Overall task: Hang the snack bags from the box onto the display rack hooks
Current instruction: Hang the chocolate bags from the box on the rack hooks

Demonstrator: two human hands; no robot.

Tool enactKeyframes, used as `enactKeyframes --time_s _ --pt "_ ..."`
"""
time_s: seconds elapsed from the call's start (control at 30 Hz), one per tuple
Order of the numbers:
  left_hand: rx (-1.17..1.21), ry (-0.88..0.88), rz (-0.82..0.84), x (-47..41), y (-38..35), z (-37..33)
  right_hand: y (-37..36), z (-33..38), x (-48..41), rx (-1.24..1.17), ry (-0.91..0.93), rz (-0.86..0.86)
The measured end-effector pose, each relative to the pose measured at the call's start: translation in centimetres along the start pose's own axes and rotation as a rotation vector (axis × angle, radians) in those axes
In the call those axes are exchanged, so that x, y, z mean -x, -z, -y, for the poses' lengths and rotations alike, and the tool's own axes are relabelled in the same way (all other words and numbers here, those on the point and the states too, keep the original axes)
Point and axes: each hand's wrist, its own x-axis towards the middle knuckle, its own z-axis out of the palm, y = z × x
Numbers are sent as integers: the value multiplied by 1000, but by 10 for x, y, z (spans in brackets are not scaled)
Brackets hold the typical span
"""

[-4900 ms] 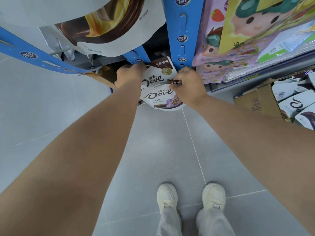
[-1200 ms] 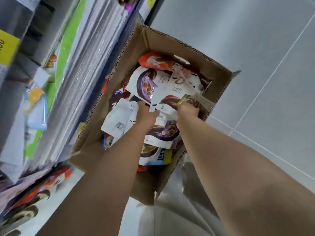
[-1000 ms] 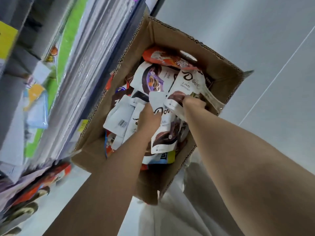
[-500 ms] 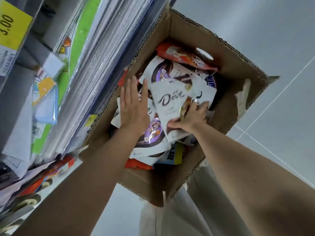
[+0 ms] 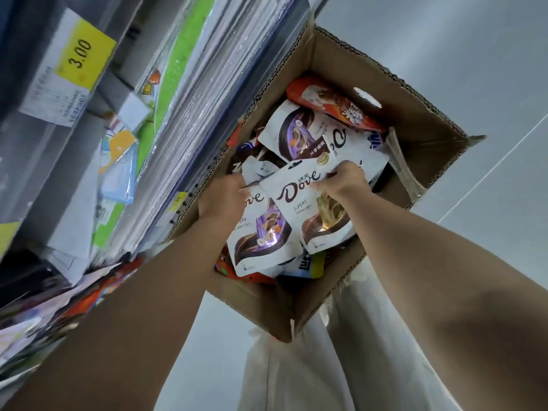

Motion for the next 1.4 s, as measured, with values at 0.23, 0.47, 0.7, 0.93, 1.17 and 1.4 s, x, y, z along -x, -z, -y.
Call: enactKeyframes --time_s 0.23,0.47,0.7,0.93,1.17,1.4 --pt "81 -52 -17 89 38 12 38 -6 89 -39 222 70" --pt "66 -187 -5 204 94 -19 93 -18 228 43 360 124" --pt "75 -184 -173 323 148 8 127 -28 344 191 531 163" --pt "119 -170 -623 489 152 30 100 -46 479 431 1051 212" --pt "200 31 -692 621 150 56 53 -67 596 559 1131 325" --pt "323 151 -766 705 164 130 -3 -62 699 605 1094 310"
